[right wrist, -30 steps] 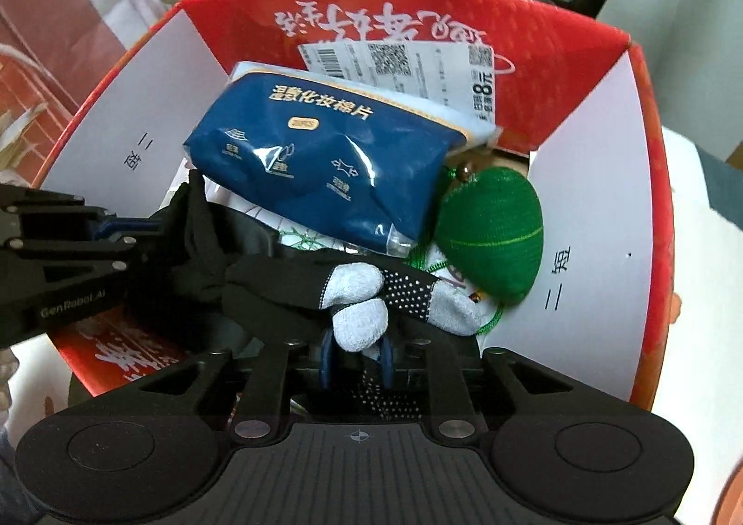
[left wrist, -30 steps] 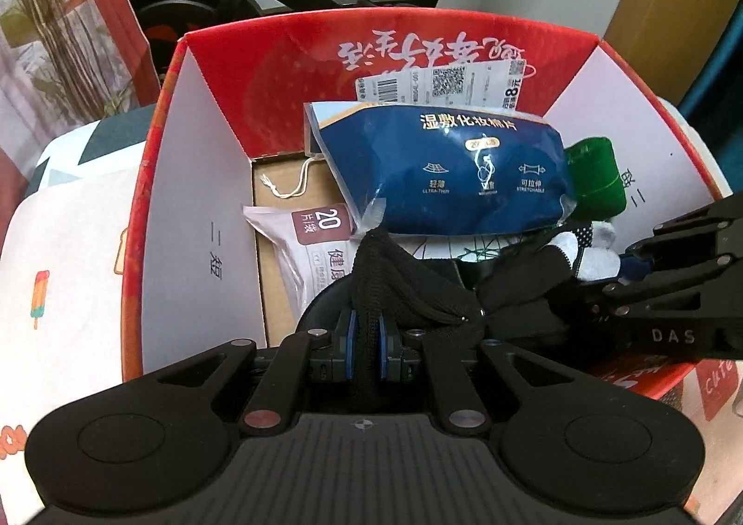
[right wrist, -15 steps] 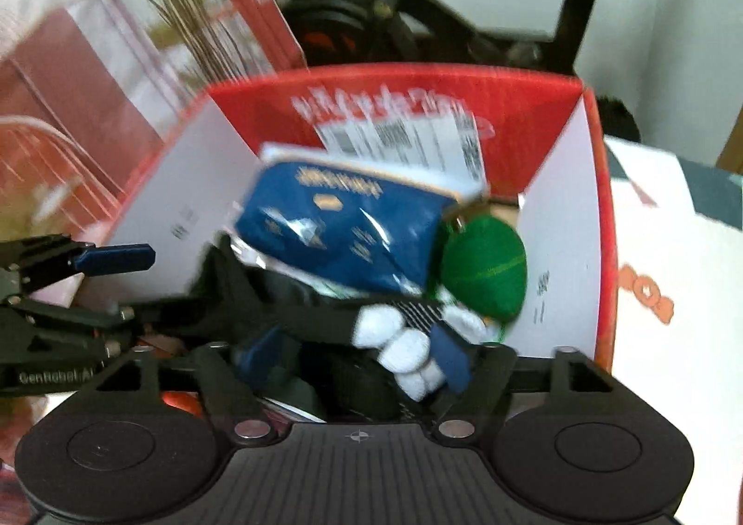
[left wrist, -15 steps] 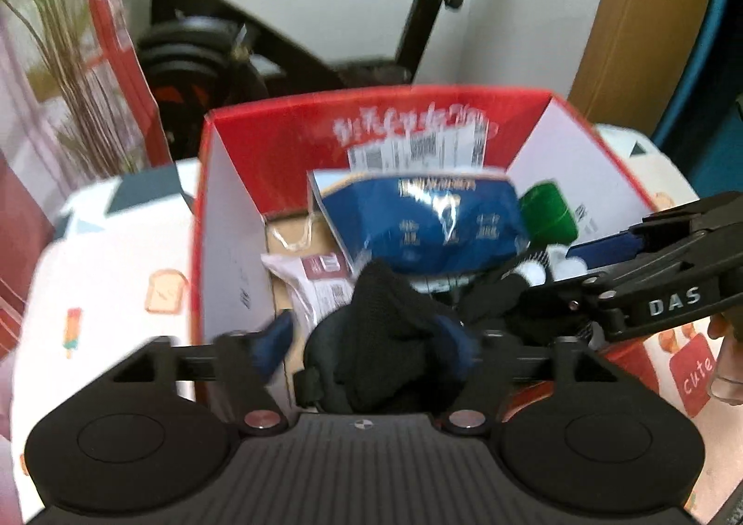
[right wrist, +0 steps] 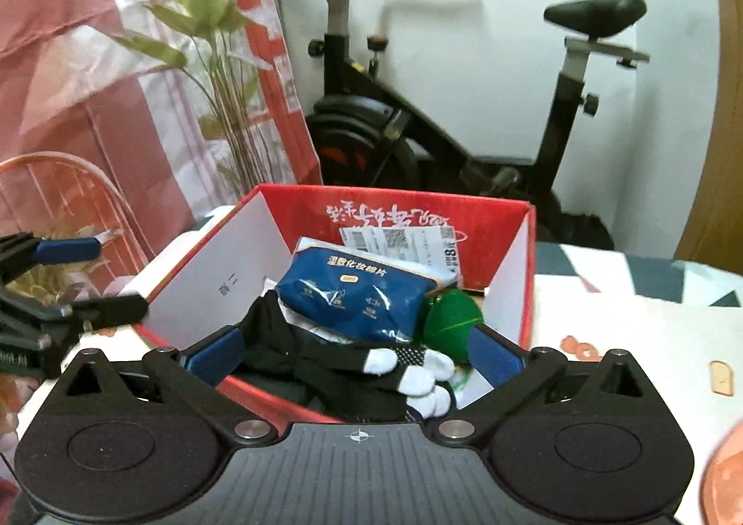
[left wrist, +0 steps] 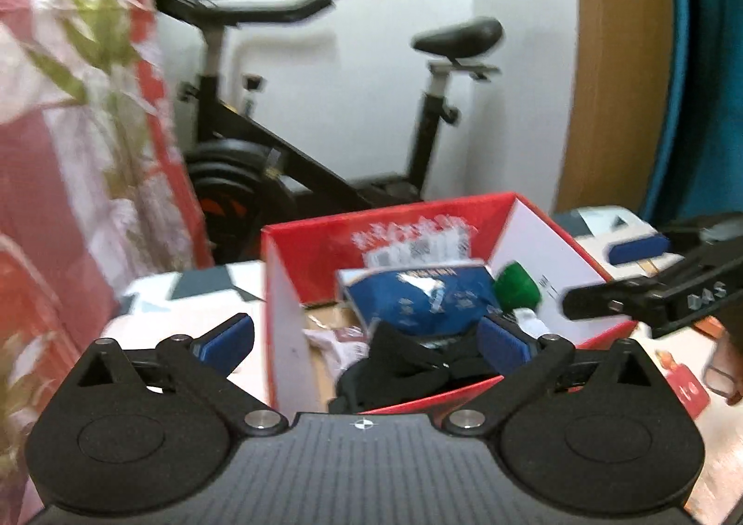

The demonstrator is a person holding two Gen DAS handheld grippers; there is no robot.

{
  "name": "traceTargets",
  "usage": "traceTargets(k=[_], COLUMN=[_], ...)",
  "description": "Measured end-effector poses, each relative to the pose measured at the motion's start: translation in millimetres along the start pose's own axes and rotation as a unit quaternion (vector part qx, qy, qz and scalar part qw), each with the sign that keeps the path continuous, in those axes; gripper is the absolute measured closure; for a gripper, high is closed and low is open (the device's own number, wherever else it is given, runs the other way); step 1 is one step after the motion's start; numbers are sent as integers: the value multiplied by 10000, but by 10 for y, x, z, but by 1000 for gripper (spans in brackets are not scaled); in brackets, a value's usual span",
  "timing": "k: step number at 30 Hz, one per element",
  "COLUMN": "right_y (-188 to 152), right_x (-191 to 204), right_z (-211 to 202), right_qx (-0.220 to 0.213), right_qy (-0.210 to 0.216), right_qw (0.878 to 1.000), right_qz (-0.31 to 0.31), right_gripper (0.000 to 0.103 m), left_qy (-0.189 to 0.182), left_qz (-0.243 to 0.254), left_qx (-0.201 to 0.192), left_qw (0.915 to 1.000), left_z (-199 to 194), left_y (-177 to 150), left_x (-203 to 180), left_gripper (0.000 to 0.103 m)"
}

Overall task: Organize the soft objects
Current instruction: 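Open both tools to release the gloves and withdraw, then move both tools toward the white packet on the grey towel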

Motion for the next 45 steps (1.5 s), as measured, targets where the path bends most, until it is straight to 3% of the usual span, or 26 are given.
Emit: traceTargets(k=[2,4,9,12,20,27,31,36,39,45], right_y=[-61,-141,-368,-498,-935,-1327,-1475,-1592,-1618,-1674], right_x=[-11,-37,-73,-98,39,122,189,258,286,247], right_z=[-140,-245,-447,-495,-243,60,222,344,412,560], right_qx=[-280,-447,-761,-931,-410,43,310,503,580,744], right_qy=[-18,-123,217,186,-129,-125,111,382,369,434], right_qw=[9996,9989,9957,9937,9986,9996,9994,9979,9976,9963], right_qz=[21,92,482,595,313,239,124,116,-44,84], right_gripper=[0,0,0,0,0,1,25,39,40,41], left_qy=[379,525,318,153,-390,-647,-887,-1060,-981,-1144], left_qz=[-44,-62,-490,-746,-1385,-1560,-1611,-1526,-1339,-1430], left_qx=[-231,-309,-129,96,774,1204,1386,1489,1549,1631], left_qw=[9990,9981,9982,9971,9866,9782,9731,9712,9739,9695], left_z=[-125,-214,-284,-243,23,235,344,443,484,568], left_y=[-40,-106,-427,-640,-1167,-1478,-1601,-1663,-1687,-1733], left_x=[40,39,55,81,92,-30,-107,-224,-264,-309], left_gripper=[0,0,0,0,3,17,31,46,49,50])
Point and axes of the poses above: each gripper's, at about its wrist camera, not at the fingertips, and z roughly the way its jaws point, x to its left, y to its top, the point moved 10 cm from there along z, roughly the way its jaws point, and after that the axes turned 12 degrees about x, right-handed, at the moved point
